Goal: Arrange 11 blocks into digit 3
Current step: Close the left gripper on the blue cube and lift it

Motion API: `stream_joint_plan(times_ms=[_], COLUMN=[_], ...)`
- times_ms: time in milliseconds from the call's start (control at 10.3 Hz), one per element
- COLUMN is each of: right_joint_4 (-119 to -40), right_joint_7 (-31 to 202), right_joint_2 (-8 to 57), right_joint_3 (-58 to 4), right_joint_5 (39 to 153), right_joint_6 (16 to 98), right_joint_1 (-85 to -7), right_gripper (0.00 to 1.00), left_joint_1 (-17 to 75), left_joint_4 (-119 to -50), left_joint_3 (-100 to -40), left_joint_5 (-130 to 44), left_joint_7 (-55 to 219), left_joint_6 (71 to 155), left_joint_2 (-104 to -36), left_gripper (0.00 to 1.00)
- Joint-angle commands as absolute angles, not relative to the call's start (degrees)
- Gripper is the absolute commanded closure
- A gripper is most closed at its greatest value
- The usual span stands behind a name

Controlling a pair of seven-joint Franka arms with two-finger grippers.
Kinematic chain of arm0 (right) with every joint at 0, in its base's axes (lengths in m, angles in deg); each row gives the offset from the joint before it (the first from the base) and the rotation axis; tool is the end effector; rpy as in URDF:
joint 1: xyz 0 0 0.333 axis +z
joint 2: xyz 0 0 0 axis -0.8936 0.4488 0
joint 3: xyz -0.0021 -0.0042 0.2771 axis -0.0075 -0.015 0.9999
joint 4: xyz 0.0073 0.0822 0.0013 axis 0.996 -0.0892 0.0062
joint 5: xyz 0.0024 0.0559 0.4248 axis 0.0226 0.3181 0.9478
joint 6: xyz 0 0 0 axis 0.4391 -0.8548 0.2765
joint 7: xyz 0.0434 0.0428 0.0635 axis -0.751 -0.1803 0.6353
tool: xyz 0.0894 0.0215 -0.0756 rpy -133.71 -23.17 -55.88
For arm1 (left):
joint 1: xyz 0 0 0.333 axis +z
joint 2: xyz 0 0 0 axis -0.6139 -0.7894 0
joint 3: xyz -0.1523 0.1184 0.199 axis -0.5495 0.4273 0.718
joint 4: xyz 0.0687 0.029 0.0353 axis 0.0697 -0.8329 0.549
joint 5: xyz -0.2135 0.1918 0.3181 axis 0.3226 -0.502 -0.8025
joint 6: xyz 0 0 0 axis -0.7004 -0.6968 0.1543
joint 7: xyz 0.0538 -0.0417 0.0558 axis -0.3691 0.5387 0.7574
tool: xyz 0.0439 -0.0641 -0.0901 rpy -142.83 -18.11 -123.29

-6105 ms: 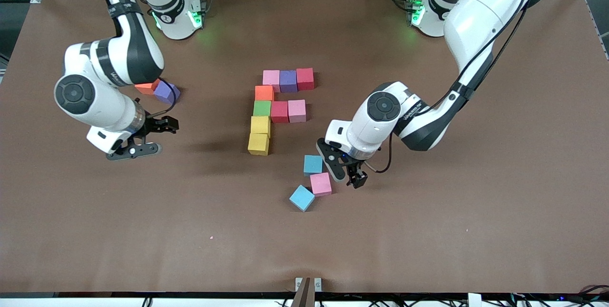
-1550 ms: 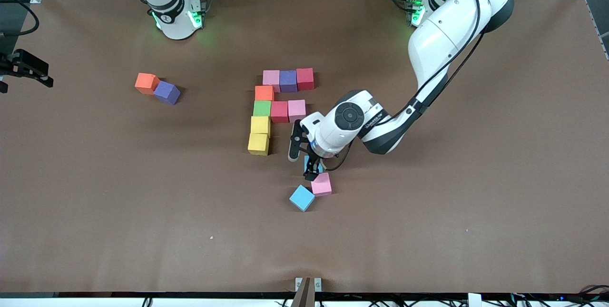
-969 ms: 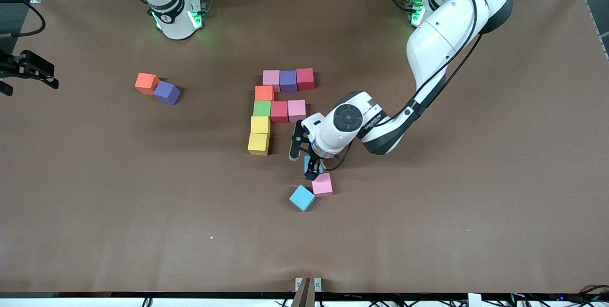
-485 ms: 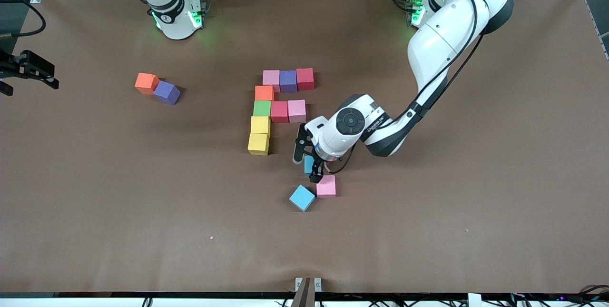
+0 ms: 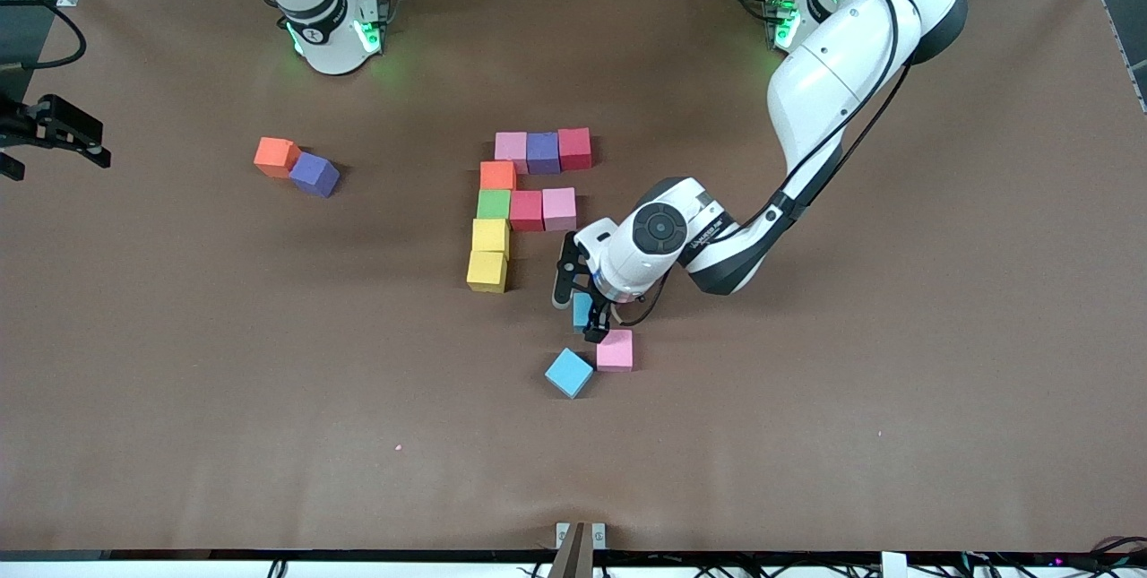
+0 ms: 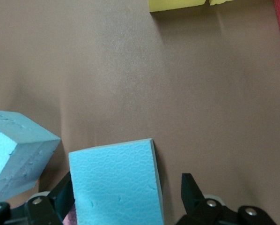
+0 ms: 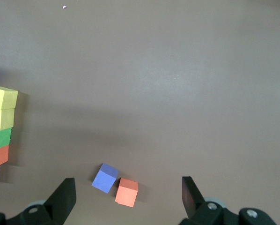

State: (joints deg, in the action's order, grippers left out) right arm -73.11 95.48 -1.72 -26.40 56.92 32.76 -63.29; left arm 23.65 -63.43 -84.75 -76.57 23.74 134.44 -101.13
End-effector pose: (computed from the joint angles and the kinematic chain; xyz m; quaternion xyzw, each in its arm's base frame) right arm 0.5774 -0.0537 0.5793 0.9958 0.0902 0.0056 0.0172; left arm 0.5748 -0.4884 0.1438 0.6379 -0.7589 0.1151 0.0618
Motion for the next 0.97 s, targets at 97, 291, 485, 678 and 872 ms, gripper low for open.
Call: stream_joint_plan(times_ms=[97, 291, 485, 678, 872], right_joint_4=[-72.1, -72.1, -72.1, -72.2, -72.2], right_joint_7=[96.3, 96.3, 96.3, 96.3, 96.3], right_joint_2=[-1.3, -1.3, -1.2, -1.3, -1.3], right_joint_3=[-26.7, -26.7, -26.7, -26.7, -26.7], right_joint_5=[57.0, 57.0, 57.0, 57.0, 57.0], right_joint_6=[32.4, 32.4, 32.4, 32.3, 32.3], right_joint_1=[-63.2, -63.3, -63.3, -63.3, -63.3], right_gripper=[0.0, 0.0, 0.0, 0.0, 0.0], left_joint_1=[23.5, 23.3, 23.3, 23.1, 22.2], left_joint_4=[-63.7, -63.7, -63.5, -63.4, -63.2], left_joint_3=[-84.3, -84.3, -84.4, -85.0, -85.1], left_joint_5=[-74.7, -74.7, -74.4, -74.5, -74.5], left_joint_7=[24.7, 25.8, 26.5, 32.4, 34.2], left_joint_6=[133.9, 133.8, 132.7, 132.5, 132.5], left_joint_2=[-99.9, -99.8, -99.2, -99.0, -99.0], left_gripper=[0.43, 0.58, 0.68, 0.69, 0.69])
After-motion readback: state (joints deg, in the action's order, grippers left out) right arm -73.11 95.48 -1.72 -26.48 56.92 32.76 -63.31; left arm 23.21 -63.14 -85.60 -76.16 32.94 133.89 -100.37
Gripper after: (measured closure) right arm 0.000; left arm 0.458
